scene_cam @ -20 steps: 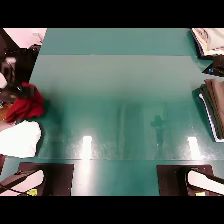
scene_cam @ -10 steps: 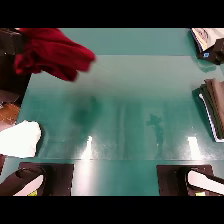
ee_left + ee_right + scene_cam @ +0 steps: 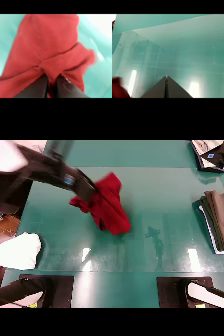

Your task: Fold the shirts.

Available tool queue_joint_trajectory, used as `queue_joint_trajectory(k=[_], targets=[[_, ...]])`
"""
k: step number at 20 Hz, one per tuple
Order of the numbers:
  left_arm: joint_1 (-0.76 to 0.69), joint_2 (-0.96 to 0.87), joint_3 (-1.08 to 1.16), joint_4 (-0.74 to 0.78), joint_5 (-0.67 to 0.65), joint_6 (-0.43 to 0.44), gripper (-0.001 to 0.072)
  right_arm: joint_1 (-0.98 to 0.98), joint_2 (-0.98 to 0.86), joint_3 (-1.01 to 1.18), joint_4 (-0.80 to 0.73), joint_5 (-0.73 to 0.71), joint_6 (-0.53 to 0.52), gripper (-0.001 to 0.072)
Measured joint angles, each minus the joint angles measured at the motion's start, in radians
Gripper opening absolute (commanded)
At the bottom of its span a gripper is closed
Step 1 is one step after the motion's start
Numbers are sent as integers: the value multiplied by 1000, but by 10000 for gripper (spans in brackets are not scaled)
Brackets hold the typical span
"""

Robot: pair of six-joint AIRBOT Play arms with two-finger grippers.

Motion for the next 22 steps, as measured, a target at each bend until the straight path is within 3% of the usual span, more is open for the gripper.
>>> queue_joint_trajectory(k=[1, 5, 7, 11, 15, 16, 22], targets=[[-16, -43, -4, -7, 24, 0, 569, 0, 1, 0, -3, -5, 0, 19], [-16, -148, -2, -16, 97, 1, 576, 0, 3, 0, -33, -6, 0, 19], [34, -148, 6, -16, 91, 0, 479, -2, 3, 0, -42, -7, 0, 19], [161, -90, -57, -26, 31, -31, 479, -3, 3, 0, -49, -9, 0, 19], [215, -18, -329, -96, 63, -45, 484, -3, 3, 0, -52, -9, 0, 19], [222, -9, -409, -138, 93, -45, 518, -3, 3, 0, -52, -9, 0, 19], [235, 11, -796, -415, 355, -5, 518, -3, 3, 0, -52, -8, 0, 19]])
